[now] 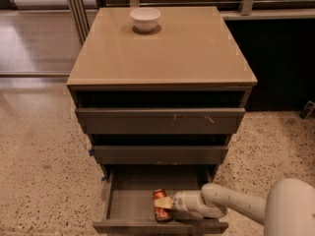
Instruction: Pick coke can from bottom drawer and place on counter
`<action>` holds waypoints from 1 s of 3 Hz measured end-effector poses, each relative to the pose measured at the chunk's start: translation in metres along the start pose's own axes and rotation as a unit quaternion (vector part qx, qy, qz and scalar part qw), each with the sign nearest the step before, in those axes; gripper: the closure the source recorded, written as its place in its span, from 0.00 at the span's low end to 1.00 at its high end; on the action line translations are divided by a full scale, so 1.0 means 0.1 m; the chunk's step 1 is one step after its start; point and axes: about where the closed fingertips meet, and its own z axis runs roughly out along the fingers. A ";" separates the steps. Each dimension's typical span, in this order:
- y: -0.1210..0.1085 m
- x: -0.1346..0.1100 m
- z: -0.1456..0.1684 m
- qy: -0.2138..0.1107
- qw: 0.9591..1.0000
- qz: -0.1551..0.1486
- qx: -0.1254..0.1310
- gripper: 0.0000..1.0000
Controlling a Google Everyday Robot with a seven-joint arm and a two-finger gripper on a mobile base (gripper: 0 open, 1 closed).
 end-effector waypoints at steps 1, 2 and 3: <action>0.23 0.10 -0.59 -0.039 0.998 -0.024 -0.041 1.00; 0.15 0.15 -0.75 -0.053 0.998 -0.016 -0.035 1.00; 0.40 -0.01 -0.72 -0.043 0.997 -0.040 -0.058 1.00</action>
Offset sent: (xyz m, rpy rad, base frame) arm -0.0290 -0.0282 0.0403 0.0847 -0.0732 0.0133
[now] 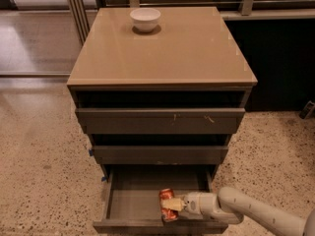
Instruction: Pick coke can from bottom drawer and place on counter
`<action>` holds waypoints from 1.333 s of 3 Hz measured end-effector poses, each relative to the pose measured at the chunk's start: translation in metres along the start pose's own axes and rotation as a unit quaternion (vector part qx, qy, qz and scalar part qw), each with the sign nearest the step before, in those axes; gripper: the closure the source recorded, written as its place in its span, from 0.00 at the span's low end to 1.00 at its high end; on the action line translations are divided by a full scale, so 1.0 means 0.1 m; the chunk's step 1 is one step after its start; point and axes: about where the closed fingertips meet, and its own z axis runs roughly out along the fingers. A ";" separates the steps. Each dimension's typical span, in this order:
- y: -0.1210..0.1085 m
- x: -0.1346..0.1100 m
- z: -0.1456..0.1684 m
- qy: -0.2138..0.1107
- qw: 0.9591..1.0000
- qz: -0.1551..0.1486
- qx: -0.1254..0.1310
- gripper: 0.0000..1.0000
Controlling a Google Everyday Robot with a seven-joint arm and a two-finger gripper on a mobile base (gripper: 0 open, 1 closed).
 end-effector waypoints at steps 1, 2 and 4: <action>0.50 -0.38 -0.18 -0.015 0.999 -0.051 -0.011 1.00; 1.34 -0.74 -0.50 -0.032 0.992 -0.118 -0.011 1.00; 2.85 -1.30 -1.11 -0.076 0.971 -0.226 0.014 1.00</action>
Offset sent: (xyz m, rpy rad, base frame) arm -0.0504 0.0479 0.2878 -0.0579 -0.4111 0.1200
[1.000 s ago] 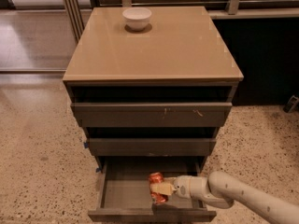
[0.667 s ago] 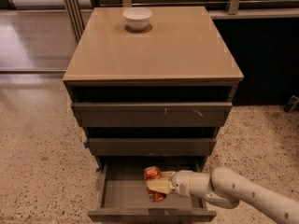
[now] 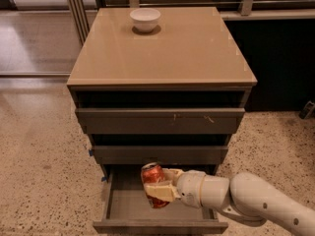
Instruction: Pick coke can from bottom drawer and place on counter
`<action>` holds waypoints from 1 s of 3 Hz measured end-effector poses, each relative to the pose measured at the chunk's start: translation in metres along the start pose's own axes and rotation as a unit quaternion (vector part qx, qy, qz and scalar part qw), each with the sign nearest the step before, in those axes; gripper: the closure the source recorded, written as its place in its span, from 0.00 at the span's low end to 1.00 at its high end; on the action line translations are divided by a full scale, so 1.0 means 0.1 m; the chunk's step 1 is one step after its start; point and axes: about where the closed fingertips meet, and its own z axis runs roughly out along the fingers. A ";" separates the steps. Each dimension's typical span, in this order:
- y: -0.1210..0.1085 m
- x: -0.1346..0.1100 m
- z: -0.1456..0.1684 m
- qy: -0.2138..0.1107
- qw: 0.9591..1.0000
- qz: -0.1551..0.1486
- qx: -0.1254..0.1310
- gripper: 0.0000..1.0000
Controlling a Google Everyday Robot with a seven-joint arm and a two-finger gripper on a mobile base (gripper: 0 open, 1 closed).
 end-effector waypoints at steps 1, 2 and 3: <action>0.00 0.00 0.00 0.000 1.000 0.000 0.000 1.00; 0.05 -0.02 0.06 -0.019 1.000 0.000 0.006 1.00; -0.02 -0.39 0.02 -0.035 0.997 -0.054 0.040 1.00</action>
Offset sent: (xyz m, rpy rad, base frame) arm -0.0014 0.0189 0.0052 0.0663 -0.0576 -0.0749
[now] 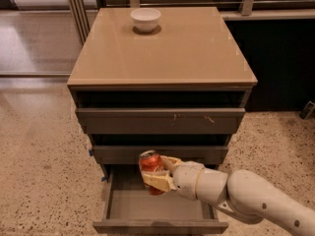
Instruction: Pick coke can from bottom drawer and place on counter
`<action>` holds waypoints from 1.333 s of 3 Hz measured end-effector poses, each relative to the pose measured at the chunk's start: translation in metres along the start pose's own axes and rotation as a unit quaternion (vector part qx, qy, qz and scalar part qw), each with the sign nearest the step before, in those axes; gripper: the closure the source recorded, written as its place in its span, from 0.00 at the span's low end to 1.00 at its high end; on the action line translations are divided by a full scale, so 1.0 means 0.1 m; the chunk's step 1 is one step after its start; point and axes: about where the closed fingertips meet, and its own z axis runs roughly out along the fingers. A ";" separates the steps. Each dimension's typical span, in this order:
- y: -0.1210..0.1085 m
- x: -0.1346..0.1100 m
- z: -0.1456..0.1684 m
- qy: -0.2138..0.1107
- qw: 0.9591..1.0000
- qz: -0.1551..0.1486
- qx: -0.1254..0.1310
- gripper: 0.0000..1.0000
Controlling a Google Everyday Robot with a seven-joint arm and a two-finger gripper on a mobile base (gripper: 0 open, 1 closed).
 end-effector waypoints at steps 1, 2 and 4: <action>-0.13 -0.44 -0.12 -0.002 0.998 -0.057 0.038 1.00; -0.25 -0.90 -0.28 0.000 0.991 -0.113 0.076 1.00; -0.26 -2.05 -0.47 0.003 0.966 -0.224 0.130 1.00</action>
Offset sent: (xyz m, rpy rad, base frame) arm 0.0641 -0.0463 0.1431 -0.2719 -0.3281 -0.1219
